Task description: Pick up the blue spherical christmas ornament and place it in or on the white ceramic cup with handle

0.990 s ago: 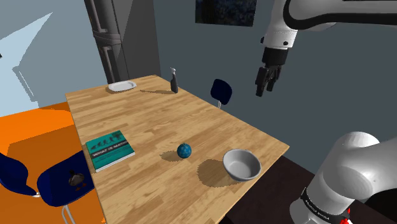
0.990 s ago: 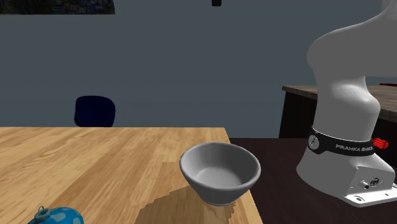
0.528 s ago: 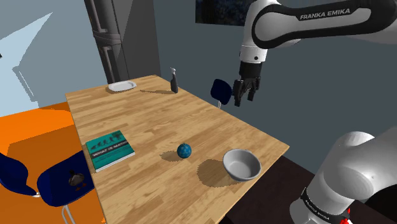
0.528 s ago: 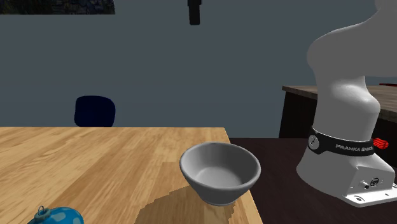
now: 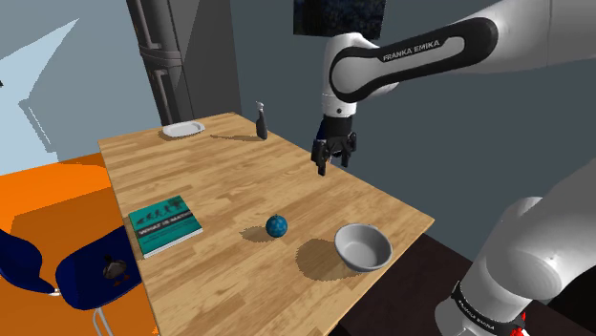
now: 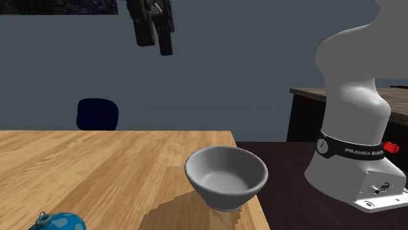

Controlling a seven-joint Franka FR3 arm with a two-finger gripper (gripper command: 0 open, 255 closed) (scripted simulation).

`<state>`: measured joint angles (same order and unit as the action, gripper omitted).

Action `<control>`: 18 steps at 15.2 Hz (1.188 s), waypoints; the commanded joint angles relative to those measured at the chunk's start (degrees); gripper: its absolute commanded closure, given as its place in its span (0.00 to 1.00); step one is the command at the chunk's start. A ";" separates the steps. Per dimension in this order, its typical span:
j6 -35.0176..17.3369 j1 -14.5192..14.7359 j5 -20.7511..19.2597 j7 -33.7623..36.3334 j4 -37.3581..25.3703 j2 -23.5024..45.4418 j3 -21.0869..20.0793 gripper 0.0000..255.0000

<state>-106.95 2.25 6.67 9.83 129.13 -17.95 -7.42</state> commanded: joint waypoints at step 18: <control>-8.71 4.60 -5.51 20.18 -30.44 44.34 -3.29 0.00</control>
<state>-115.60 6.49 1.55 29.22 101.28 23.46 -10.93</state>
